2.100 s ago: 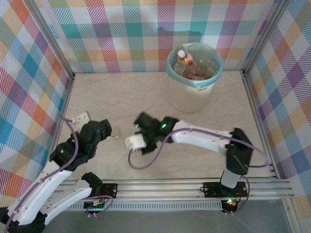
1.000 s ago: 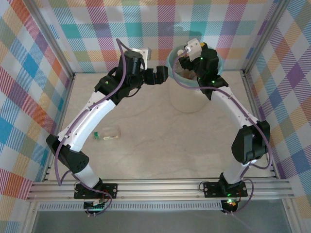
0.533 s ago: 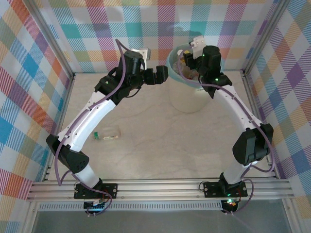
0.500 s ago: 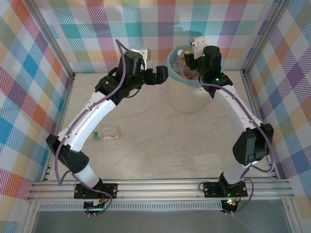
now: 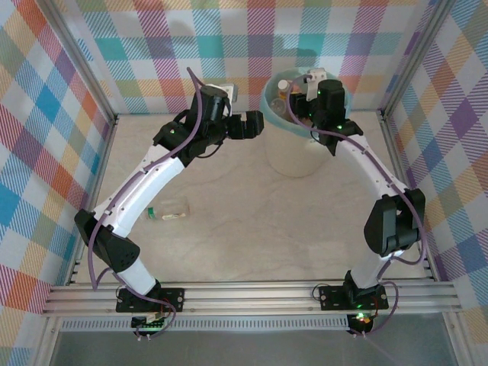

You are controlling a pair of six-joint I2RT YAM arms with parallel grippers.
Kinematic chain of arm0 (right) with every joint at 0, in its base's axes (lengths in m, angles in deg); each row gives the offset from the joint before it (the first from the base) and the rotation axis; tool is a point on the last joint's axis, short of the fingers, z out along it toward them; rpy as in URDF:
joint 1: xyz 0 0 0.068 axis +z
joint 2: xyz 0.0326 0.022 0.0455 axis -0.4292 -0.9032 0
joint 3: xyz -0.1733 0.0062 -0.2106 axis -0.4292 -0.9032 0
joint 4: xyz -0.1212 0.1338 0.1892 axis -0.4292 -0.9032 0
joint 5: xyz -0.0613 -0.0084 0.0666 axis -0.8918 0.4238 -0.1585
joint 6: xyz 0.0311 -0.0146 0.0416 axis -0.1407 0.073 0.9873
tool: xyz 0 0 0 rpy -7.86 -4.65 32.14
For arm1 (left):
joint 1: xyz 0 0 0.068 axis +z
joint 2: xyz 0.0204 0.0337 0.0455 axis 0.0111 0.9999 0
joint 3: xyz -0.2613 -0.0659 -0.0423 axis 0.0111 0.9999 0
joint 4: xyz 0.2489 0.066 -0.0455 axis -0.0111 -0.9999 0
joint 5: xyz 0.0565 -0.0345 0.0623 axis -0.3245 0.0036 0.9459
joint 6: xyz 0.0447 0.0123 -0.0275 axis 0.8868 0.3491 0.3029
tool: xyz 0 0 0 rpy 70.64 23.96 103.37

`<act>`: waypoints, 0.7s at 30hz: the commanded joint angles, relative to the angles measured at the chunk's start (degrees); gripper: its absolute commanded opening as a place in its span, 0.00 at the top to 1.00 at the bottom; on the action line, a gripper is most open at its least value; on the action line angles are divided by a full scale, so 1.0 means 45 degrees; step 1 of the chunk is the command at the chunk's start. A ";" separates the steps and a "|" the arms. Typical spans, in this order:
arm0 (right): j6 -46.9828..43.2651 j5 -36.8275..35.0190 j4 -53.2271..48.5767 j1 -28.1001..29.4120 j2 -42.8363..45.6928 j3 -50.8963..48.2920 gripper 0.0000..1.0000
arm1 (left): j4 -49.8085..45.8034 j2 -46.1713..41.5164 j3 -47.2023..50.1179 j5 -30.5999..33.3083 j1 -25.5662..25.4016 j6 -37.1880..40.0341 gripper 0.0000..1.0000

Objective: Put the plastic bottles in the bin

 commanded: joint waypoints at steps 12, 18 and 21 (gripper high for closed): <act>0.2126 0.1455 -0.2377 -0.0627 -0.1123 0.0517 0.38 | -0.0653 -0.0064 -0.0206 -0.0059 0.0040 -0.0362 0.00; 0.2463 0.1814 -0.2469 -0.0589 0.0319 0.1439 0.28 | -0.1284 -0.0767 -0.0107 0.0649 0.0058 -0.0208 0.00; 0.2373 0.1865 -0.2432 -0.0477 0.1022 0.1853 0.25 | -0.1618 -0.1527 0.0493 0.1298 0.0077 -0.0223 0.00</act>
